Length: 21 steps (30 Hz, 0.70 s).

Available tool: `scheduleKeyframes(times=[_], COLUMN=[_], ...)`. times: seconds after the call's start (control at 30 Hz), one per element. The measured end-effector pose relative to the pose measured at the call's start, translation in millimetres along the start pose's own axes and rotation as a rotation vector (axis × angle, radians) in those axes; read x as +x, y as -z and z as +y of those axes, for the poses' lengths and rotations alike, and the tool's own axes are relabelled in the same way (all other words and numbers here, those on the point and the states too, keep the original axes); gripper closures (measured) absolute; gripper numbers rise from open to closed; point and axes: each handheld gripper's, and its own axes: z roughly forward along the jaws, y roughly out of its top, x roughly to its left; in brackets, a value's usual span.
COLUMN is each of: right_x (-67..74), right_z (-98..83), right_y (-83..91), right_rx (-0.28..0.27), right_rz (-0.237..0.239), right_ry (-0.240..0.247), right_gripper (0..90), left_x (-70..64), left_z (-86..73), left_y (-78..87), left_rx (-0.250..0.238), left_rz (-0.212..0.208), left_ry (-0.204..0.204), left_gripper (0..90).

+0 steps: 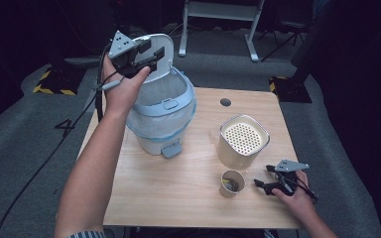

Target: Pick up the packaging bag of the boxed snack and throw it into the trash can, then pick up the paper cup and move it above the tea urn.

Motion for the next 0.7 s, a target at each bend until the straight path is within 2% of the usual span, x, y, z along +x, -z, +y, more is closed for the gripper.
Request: scheduleKeyframes(times=[0.1,0.13,0.17,0.2,0.27,0.3,0.33,0.4,0.47,0.53,0.6,0.63,0.67,0.7], right_x=[0.0,0.0,0.0,0.0,0.0,0.0,0.0,0.0,-0.1,-0.1,-0.1,0.0,0.0,0.7], right_z=[0.0,0.0,0.0,0.0,0.0,0.0,0.0,0.0,0.2,0.2,0.2,0.0,0.0,-0.4], right_y=[0.0,0.0,0.0,0.0,0.0,0.0,0.0,0.0,0.1,0.1,0.2,0.3,0.3,1.1], right_rx=[0.0,0.0,0.0,0.0,0.0,0.0,0.0,0.0,0.002,0.002,0.002,-0.001,-0.001,-0.007], right_rz=[0.0,0.0,0.0,0.0,0.0,0.0,0.0,0.0,0.0,0.0,0.0,0.004,0.004,0.013], right_ry=[0.0,0.0,0.0,0.0,0.0,0.0,0.0,0.0,0.0,0.0,0.002,0.005,0.005,0.011], right_gripper=[17.1,17.1,17.1,17.1,17.1,17.1,17.1,17.1,17.1,17.1,17.8,19.3,19.3,22.2], left_x=[-4.0,-4.0,-6.9,-6.9,-12.4,-12.4,-16.7,-19.2,-27.6,-31.0,-38.0,-43.9,-43.9,-48.3], left_z=[0.2,0.2,-0.7,-0.7,-3.9,-3.9,-7.0,-8.7,-13.6,-15.7,-20.7,-27.4,-27.4,-35.6], left_y=[11.8,11.8,20.0,20.0,32.0,32.0,38.4,41.5,50.6,53.7,60.1,65.5,65.5,68.9], left_rx=[0.018,0.018,0.021,0.021,0.037,0.037,0.043,0.047,0.061,0.064,0.078,0.096,0.096,0.113], left_rz=[-0.034,-0.034,-0.059,-0.059,-0.093,-0.093,-0.119,-0.131,-0.172,-0.181,-0.206,-0.233,-0.233,-0.258], left_ry=[-0.012,-0.012,-0.009,-0.009,-0.009,-0.009,-0.01,-0.008,-0.01,-0.015,-0.026,-0.033,-0.033,-0.02], left_gripper=[47.8,47.6,47.3,47.2,47.2,47.2,47.2,47.1,46.3,46.2,46.1,46.1,46.0,46.0])
